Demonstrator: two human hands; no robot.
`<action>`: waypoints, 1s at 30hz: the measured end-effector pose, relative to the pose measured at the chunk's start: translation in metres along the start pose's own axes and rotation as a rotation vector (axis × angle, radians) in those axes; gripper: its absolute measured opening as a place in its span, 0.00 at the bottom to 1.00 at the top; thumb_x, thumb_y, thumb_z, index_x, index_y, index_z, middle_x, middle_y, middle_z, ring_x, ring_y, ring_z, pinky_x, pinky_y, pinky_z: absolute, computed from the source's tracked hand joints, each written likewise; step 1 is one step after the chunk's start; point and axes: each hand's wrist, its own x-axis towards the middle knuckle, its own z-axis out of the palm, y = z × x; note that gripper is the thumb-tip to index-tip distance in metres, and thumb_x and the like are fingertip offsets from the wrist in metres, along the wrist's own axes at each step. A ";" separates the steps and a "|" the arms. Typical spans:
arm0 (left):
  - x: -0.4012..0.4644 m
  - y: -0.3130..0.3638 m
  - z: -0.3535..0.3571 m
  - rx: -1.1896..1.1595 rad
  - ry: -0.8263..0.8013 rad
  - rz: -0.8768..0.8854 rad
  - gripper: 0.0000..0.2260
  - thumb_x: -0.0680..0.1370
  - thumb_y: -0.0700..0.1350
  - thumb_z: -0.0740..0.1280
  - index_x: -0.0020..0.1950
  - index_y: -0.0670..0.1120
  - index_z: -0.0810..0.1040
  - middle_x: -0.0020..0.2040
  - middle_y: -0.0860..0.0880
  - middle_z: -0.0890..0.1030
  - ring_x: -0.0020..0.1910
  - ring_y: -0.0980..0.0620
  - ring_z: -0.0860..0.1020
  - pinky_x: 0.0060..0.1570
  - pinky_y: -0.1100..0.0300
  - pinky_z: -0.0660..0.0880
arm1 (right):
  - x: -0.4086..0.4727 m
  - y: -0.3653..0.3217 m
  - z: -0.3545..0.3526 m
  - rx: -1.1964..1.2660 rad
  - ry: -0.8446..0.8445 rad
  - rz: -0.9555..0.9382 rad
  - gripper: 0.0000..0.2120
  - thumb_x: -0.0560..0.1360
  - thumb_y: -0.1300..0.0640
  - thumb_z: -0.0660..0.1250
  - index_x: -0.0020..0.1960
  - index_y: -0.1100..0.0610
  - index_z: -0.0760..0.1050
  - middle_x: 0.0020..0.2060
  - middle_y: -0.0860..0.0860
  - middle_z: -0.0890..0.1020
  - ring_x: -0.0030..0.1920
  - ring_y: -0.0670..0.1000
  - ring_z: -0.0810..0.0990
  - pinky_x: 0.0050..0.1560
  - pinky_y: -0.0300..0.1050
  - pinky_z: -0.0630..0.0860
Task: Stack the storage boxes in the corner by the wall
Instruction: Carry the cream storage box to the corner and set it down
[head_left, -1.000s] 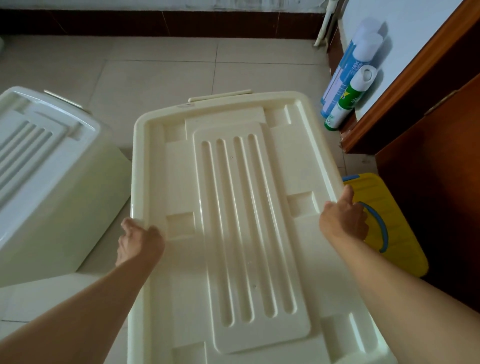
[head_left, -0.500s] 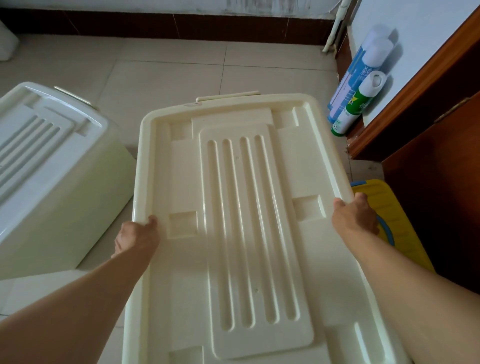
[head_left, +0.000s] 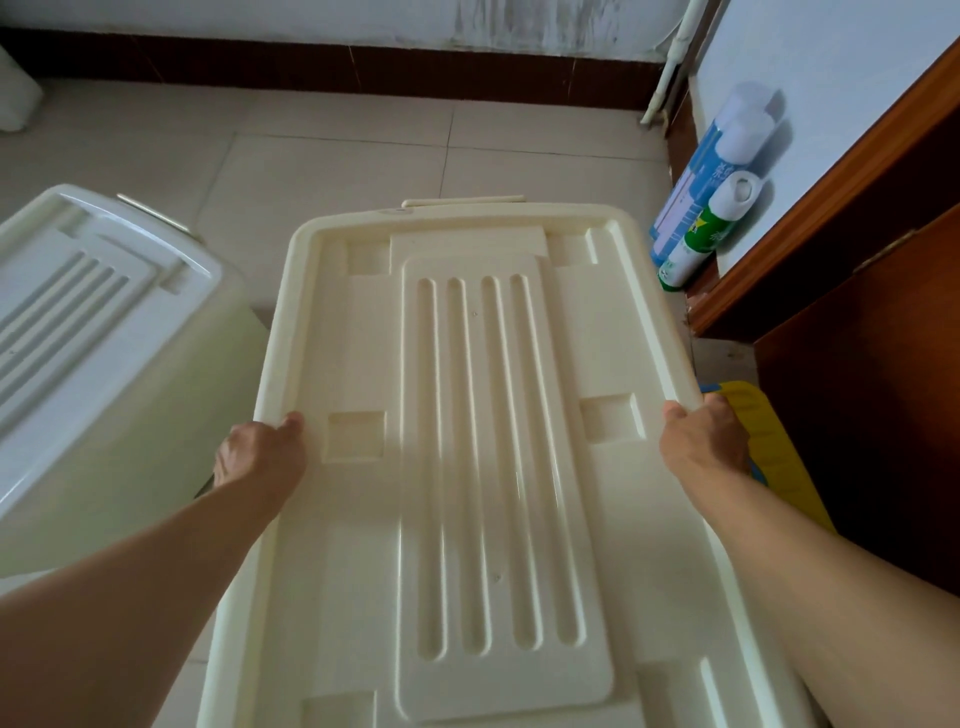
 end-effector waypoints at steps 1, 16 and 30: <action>-0.001 0.004 -0.007 0.001 0.002 0.001 0.25 0.78 0.54 0.59 0.58 0.32 0.77 0.58 0.31 0.77 0.57 0.34 0.76 0.52 0.50 0.72 | -0.001 -0.005 -0.005 0.003 -0.002 0.000 0.18 0.78 0.52 0.60 0.62 0.62 0.71 0.61 0.64 0.76 0.61 0.65 0.73 0.62 0.57 0.70; -0.031 0.103 -0.124 -0.098 0.062 -0.008 0.24 0.79 0.52 0.59 0.61 0.31 0.74 0.59 0.31 0.75 0.60 0.35 0.73 0.56 0.48 0.72 | -0.003 -0.117 -0.119 0.039 0.014 -0.071 0.19 0.77 0.50 0.61 0.64 0.60 0.70 0.61 0.62 0.77 0.60 0.65 0.75 0.62 0.60 0.72; 0.046 0.223 -0.192 -0.121 0.028 0.109 0.24 0.79 0.52 0.60 0.58 0.31 0.76 0.57 0.31 0.77 0.57 0.35 0.76 0.53 0.50 0.73 | 0.036 -0.261 -0.161 0.092 0.086 -0.102 0.19 0.75 0.54 0.60 0.64 0.61 0.71 0.60 0.62 0.77 0.59 0.65 0.76 0.61 0.59 0.72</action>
